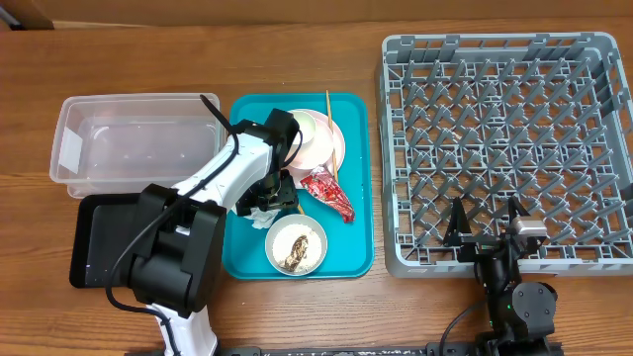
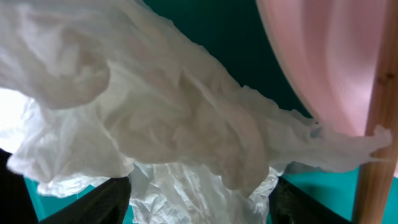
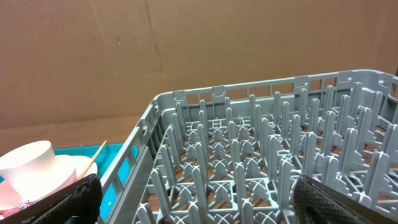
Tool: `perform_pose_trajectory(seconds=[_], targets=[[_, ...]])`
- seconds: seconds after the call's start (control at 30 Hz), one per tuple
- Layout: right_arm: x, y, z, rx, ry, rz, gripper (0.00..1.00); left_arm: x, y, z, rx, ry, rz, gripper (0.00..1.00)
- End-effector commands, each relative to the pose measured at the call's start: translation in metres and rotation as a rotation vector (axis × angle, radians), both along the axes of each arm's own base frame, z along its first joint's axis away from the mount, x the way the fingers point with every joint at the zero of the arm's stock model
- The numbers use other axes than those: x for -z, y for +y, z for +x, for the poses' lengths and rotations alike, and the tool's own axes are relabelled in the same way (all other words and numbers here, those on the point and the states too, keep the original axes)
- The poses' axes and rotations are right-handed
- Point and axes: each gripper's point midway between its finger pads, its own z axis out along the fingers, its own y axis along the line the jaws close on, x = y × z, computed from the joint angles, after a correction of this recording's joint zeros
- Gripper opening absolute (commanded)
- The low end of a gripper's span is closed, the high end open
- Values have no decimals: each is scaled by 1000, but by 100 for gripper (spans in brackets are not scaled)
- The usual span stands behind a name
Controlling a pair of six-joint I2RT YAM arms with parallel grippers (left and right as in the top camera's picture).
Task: Sort waste into correct bins and load items into the dishwasher
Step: 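Carry the tissue with the left gripper and drop it into the clear bin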
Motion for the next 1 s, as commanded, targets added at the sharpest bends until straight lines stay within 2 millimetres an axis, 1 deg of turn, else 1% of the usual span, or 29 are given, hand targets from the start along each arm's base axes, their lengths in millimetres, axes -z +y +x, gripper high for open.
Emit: perform_pose_trajectory(seconds=[0.0,0.1,0.17,0.23,0.27,0.33,0.37,0.5,0.6,0.7,0.9,0.97], targets=[[2,-1,0,6,-5,-6,100,5,0,-3,1,15,4,68],[2,-1,0,6,-4,-6,100,5,0,-3,2,17,5,61],[2,-1,0,6,-5,-6,100,5,0,-4,2,19,6,54],[2,-1,0,6,-5,-6,100,5,0,-4,2,21,5,38],[2,-1,0,6,-5,-6,100,5,0,-4,4,21,5,27],[2,-1,0,6,-5,-6,100,5,-1,-4,16,23,1,9],[2,-1,0,6,-5,-6,100,5,-1,-4,25,24,0,5],[2,-1,0,6,-5,-6,100,1,-1,-4,38,28,1,4],[2,-1,0,6,-5,-6,100,-9,-2,0,50,29,0,4],[2,-1,0,6,-5,-6,100,-28,-4,7,54,11,-4,4],[2,-1,0,6,-4,-6,100,-80,-10,23,100,-51,-28,4],[2,-1,0,6,-5,-6,100,-99,-9,30,109,-86,-29,4]])
